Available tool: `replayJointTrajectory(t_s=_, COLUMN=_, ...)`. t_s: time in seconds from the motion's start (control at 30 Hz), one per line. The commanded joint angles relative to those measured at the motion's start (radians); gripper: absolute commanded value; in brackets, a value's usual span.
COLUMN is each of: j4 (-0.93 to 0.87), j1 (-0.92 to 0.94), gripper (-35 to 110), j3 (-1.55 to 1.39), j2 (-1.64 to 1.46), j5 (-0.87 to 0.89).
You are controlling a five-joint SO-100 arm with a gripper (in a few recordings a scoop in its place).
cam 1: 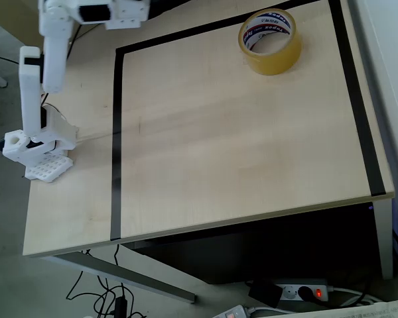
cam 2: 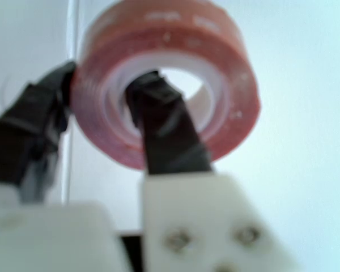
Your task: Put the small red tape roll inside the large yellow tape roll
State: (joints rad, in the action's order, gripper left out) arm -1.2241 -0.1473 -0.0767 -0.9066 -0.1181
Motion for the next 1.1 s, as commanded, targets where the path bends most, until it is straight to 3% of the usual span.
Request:
replayJointTrajectory(t_s=0.0, j4=0.107, j1=-0.035, gripper=0, j3=0.069, j2=0.02, j5=0.028)
replayJointTrajectory(t_s=0.37, j4=0.258, j1=-0.089, gripper=0, j3=0.014, j2=0.232, j5=0.043)
replayJointTrajectory(t_s=0.7, j4=0.252, j1=-0.087, gripper=0, j3=0.014, j2=0.403, j5=0.089)
replayJointTrajectory(t_s=1.07, j4=0.181, j1=-0.11, gripper=13, j3=0.014, j2=0.479, j5=0.106)
